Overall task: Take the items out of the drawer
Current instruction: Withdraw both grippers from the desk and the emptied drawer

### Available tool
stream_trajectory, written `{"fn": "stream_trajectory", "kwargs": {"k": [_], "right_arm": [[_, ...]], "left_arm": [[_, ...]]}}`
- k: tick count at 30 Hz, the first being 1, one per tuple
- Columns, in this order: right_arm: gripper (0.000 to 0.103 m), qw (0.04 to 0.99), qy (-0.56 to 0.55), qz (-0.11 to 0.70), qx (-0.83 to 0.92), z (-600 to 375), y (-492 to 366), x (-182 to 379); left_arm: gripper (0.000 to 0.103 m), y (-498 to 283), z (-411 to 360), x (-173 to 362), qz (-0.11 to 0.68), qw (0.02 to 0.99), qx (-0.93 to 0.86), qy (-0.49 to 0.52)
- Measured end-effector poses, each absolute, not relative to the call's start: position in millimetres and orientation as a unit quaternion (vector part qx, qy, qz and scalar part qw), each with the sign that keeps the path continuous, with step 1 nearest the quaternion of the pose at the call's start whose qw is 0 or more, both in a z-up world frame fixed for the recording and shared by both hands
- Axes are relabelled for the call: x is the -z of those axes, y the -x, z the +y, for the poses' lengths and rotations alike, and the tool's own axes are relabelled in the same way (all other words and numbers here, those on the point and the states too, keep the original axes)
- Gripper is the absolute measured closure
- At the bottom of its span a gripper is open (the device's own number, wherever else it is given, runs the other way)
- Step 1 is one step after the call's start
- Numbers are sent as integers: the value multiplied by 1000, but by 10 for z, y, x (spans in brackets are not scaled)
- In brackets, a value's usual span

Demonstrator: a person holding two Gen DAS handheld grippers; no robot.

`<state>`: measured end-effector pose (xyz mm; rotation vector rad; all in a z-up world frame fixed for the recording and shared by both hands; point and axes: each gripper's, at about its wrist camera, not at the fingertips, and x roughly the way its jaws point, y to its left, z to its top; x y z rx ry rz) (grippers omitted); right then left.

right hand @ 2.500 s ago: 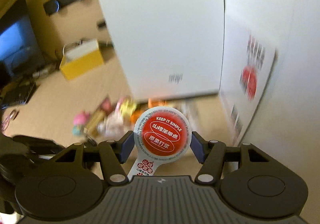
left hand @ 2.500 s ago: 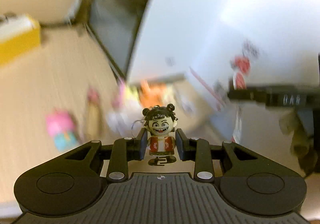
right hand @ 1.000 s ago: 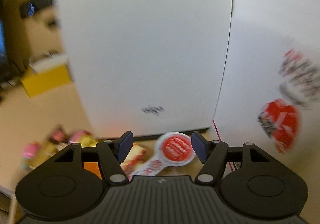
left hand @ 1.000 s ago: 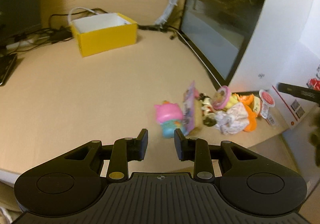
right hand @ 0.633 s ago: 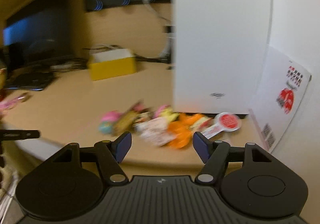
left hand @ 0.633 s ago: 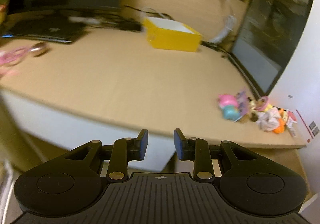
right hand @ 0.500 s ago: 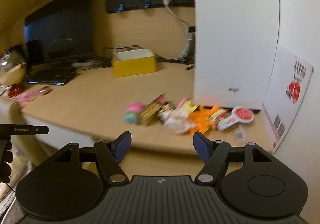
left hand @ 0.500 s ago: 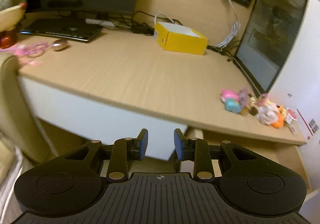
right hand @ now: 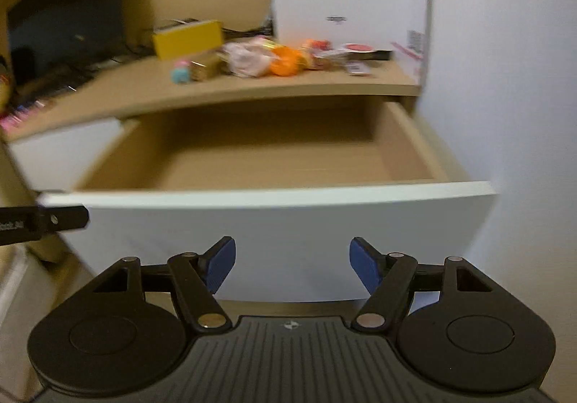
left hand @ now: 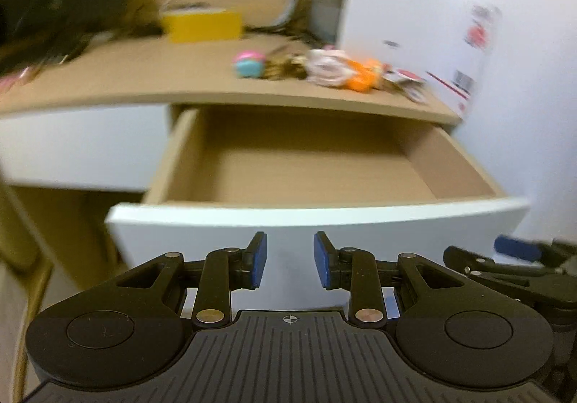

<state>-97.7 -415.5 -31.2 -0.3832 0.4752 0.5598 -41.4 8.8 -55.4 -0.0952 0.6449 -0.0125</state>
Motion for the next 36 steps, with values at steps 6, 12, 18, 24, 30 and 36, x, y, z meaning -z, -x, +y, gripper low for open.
{"fn": "stream_trajectory", "kwargs": {"k": [6,12,18,24,30,36], "right_arm": [[32,925,186,212,-253,-4121,752,488],[31,918,200,216,-267,-3840,555,502],[31,922,210,195,-262,-3517,153,447],[31,931,206,177,-243,-3166,-302,385],[30,935,194,175,-240,-2911,-644,397],[24,929,202,183,-250,-2775,-809,473]], "left_arm": [[71,268,-62,817,320,945,0,66],[71,-82,27,803,326,942,8,75],[71,-609,112,844,309,949,17,68],[71,-1152,186,880,289,954,9,73],[71,-1571,240,908,280,958,10,64],[71,-1750,246,993,301,951,14,65]]}}
